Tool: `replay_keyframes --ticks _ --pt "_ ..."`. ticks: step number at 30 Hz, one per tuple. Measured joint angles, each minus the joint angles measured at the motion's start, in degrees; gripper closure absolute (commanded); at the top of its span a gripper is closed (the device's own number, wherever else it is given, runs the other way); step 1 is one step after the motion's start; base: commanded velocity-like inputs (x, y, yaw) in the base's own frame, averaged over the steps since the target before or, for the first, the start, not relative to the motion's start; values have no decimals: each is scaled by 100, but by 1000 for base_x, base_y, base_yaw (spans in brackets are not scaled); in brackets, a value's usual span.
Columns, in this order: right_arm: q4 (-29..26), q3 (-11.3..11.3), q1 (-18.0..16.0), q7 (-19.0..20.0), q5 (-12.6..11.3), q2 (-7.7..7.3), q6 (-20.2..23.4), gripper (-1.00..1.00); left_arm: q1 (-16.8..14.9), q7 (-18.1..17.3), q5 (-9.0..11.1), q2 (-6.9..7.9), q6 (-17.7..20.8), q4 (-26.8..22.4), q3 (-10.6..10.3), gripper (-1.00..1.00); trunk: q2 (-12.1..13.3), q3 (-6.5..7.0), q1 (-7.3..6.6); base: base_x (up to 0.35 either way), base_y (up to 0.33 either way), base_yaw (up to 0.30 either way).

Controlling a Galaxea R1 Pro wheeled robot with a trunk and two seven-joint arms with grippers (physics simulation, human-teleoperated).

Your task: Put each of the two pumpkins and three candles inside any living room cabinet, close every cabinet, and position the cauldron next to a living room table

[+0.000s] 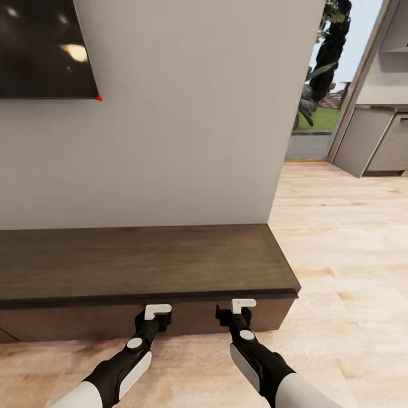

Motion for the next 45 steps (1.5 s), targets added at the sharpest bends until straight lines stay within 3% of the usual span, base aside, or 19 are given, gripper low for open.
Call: replay_keyframes --ticks 23,35,37,45 --pt "-4 0 1 0 1 0 0 -100 -93 16 -23 4 2 -5 -6 -100 1 1 4 -296 0 0" --pt "-25 0 0 8 -6 -2 0 -100 -93 2 -13 -1 56 -43 1 -100 1 1 1 -45 0 0" --pt "-30 0 1 8 -7 -1 0 -100 -93 -6 1 12 189 -131 6 -100 1 1 1 -4 0 0" --pt "-34 0 0 13 -7 -6 0 -100 -96 -37 28 3 1369 -233 42 -100 11 178 -20 -1 0 0"
